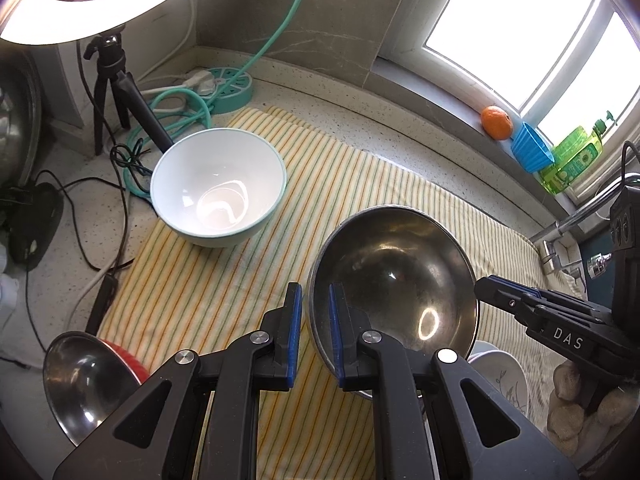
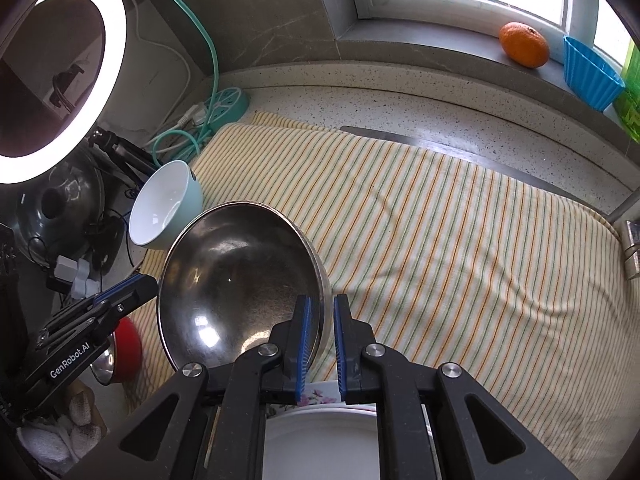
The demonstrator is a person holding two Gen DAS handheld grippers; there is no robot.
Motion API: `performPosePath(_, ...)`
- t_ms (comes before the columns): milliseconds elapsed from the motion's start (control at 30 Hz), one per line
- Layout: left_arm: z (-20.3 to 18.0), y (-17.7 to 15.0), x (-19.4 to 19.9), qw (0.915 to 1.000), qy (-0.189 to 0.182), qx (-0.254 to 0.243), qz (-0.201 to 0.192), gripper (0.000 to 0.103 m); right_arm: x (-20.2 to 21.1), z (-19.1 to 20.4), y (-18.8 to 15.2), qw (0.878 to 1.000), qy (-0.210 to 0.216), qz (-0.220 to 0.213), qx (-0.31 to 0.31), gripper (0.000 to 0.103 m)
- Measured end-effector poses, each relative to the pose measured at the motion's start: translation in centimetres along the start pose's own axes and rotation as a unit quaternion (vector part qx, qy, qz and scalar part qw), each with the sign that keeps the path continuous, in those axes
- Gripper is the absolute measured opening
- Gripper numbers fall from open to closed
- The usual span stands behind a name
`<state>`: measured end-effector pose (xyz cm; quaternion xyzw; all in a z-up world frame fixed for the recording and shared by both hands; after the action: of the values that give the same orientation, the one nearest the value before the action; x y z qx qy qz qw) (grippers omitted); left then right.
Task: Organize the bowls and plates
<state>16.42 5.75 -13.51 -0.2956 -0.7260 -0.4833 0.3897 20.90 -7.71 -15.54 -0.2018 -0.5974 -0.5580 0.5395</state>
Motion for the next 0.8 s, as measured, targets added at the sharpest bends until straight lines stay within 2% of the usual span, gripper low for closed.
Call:
performPosePath(167, 0.7, -0.4, 1.8, 0.9999, 0.002, 0.005, -0.015, 0.012, 1.0, 0.7, 0.1, 1.000, 0.012, -0.012, -0.001, 0.015)
performPosePath(333, 1.5, -1.3, 3.5, 0.9994, 0.021, 0.006, -0.028, 0.012, 1.8, 1.8, 0.0, 1.000, 0.018, -0.019, 0.010, 0.016)
performPosePath(567, 2.9, -2.2, 5.5, 0.9979, 0.042, 0.024, -0.044, 0.012, 2.8, 4.5, -0.2, 0.997, 0.017, -0.035, 0.062, 0.016)
performPosePath(667, 3.6, -2.7, 5.9, 0.9970, 0.049, 0.038, -0.046, 0.012, 3.1, 5.2, -0.4, 0.996, 0.016, -0.042, 0.080, 0.022)
performPosePath(800, 4.5, -3.7, 6.5, 0.9956, 0.056, 0.059, -0.046, 0.012, 3.5, 5.6, -0.5, 0.995, 0.028, -0.049, 0.088, 0.022)
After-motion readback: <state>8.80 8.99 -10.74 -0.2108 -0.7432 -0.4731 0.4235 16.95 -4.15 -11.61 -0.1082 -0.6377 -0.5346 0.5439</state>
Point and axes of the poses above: each gripper's, at about its wrist camera, not at the fingertips, and x roughly against the way its jaws point, z to its left, y to its top, the point moved 4 cm from there along -x, roughly the way its jaws point
